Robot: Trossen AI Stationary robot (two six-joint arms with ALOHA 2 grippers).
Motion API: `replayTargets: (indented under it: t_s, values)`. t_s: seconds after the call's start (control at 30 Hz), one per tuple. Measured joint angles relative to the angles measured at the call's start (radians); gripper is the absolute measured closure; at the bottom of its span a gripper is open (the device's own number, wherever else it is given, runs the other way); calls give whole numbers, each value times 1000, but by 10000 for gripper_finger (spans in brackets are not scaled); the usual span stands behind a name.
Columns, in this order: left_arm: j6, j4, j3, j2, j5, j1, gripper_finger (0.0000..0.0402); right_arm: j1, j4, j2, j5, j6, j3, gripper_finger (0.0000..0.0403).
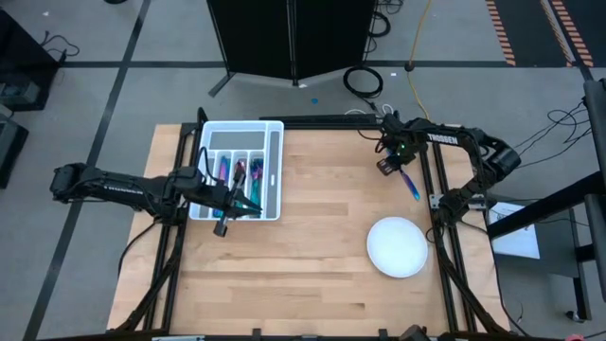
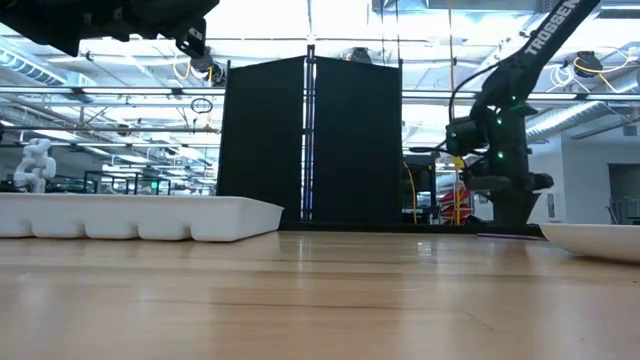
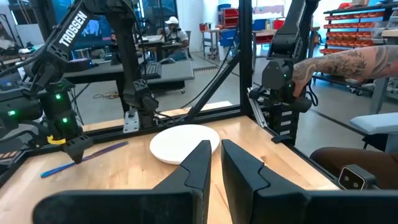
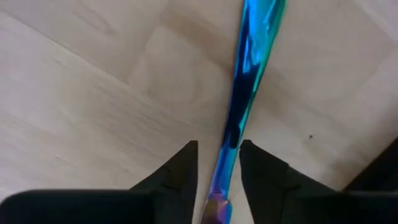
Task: Sort silverware
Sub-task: Put the iridescent knife into the white silverware tray
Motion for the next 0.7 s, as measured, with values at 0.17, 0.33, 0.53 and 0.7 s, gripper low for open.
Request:
replayTargets:
  t_s: [0.17,0.33,0.53,0.7]
  values:
    - [0,-2,0,0,0,0,361,1,3,0,-2,-4,1,316]
    - [0,-2,0,0,0,0,361,1,35,0,16,56,1,316]
    - [0,-2,0,0,0,0,361,1,74,0,42,136,1,316]
    - [0,-2,0,0,0,0,361,8,101,26,84,191,2,316]
